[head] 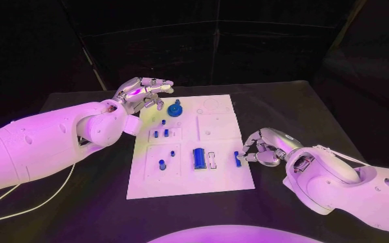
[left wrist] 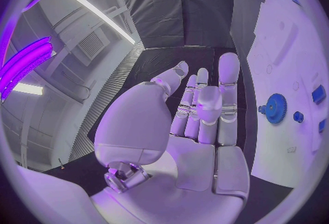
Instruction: Assemble the parts on the task board
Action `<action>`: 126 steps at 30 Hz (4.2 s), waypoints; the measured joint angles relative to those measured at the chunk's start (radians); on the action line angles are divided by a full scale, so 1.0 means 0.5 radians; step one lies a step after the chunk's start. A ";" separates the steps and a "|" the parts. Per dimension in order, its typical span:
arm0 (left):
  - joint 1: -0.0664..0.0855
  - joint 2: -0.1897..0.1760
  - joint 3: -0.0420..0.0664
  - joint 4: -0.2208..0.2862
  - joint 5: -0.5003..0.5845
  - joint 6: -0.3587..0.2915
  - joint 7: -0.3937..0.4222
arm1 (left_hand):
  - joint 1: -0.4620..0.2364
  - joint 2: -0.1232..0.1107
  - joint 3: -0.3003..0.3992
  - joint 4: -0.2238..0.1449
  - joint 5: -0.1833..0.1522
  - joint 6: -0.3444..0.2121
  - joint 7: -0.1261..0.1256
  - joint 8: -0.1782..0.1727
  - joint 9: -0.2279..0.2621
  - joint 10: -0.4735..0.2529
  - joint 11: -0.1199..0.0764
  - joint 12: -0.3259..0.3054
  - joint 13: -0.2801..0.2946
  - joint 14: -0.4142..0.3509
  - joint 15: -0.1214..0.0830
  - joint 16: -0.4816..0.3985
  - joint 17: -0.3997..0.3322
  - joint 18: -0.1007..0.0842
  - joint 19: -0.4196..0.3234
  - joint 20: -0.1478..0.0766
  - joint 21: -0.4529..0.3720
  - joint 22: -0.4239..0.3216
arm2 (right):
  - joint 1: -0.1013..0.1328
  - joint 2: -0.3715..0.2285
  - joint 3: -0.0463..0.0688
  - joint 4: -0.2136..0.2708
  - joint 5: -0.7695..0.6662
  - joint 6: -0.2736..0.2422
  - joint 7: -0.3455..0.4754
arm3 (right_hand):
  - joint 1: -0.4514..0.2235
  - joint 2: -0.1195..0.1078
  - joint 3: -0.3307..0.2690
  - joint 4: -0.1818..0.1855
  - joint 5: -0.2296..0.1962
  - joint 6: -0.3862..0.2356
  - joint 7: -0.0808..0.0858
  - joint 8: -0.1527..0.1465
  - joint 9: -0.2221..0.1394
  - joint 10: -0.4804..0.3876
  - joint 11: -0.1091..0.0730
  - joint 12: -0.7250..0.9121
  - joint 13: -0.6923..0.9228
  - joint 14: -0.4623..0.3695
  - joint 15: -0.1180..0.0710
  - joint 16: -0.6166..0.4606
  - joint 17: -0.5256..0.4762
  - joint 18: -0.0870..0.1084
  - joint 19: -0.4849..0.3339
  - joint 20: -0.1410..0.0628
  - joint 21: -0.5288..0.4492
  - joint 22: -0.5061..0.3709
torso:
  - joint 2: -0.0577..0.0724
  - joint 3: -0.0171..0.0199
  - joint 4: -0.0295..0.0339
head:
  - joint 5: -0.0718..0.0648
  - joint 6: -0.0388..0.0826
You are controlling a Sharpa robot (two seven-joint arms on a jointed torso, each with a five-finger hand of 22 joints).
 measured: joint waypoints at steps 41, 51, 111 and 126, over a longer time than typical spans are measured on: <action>0.000 0.005 -0.001 -0.001 0.000 0.001 -0.001 | 0.000 0.000 0.000 0.000 0.000 0.000 0.000 0.008 0.000 0.000 0.000 0.012 0.001 0.000 0.000 0.000 0.000 0.000 0.000 0.000 0.000 -0.003 | 0.012 0.256 0.011 -0.223 -0.194 0.311 -0.138 | 0.210 -0.005 0.050 -0.132 -0.104 0.131 -0.026 -0.095 -0.016 -0.031 0.002 -0.050 -0.023 0.004 0.003 -0.025 -0.001 0.000 -0.021 0.007 -0.030 -0.043 | 0.002 -0.0010 0.008 | 0.001 -0.008; 0.000 0.004 -0.001 -0.001 0.000 0.002 -0.003 | 0.000 0.000 0.000 0.000 0.000 0.000 0.000 0.008 0.000 0.000 0.000 0.012 0.001 0.000 0.000 0.000 0.000 0.000 0.000 0.000 0.000 -0.003 | 0.017 0.272 0.017 -0.218 -0.382 0.421 -0.138 | 0.232 -0.027 0.087 -0.180 -0.063 0.144 -0.017 -0.129 -0.026 -0.039 -0.005 -0.058 -0.023 0.004 0.003 -0.025 -0.001 0.000 -0.021 0.007 -0.047 -0.052 | 0.002 -0.0012 0.008 | 0.009 -0.013; 0.000 -0.008 -0.002 0.020 -0.001 0.003 -0.028 | 0.010 0.010 0.000 0.000 0.000 0.000 0.000 0.008 0.000 -0.014 0.000 0.023 0.002 0.000 0.000 0.000 -0.006 0.000 0.000 0.000 -0.014 -0.009 | 0.000 0.527 0.002 -0.221 0.336 0.016 -0.192 | -0.165 -0.237 0.839 -0.099 0.437 0.310 -0.056 -0.216 0.078 0.055 -0.061 0.026 0.001 0.003 -0.034 0.000 0.000 0.000 0.030 -0.036 0.016 0.082 | 0.002 -0.0025 0.007 | 0.045 -0.030; 0.000 -0.007 -0.002 0.021 -0.011 0.004 -0.031 | 0.010 0.010 0.000 0.000 0.000 0.000 0.000 0.008 0.000 -0.014 0.000 0.023 0.002 0.000 0.000 0.000 -0.005 0.000 0.000 0.000 -0.014 -0.009 | 0.000 0.556 0.001 -0.239 0.381 0.015 -0.201 | -0.305 -0.246 0.710 0.016 0.426 0.384 -0.113 -0.156 0.157 0.069 -0.076 0.030 0.001 0.004 -0.048 0.000 0.000 0.000 0.037 -0.043 0.016 0.083 | 0.001 -0.0004 0.005 | 0.043 -0.033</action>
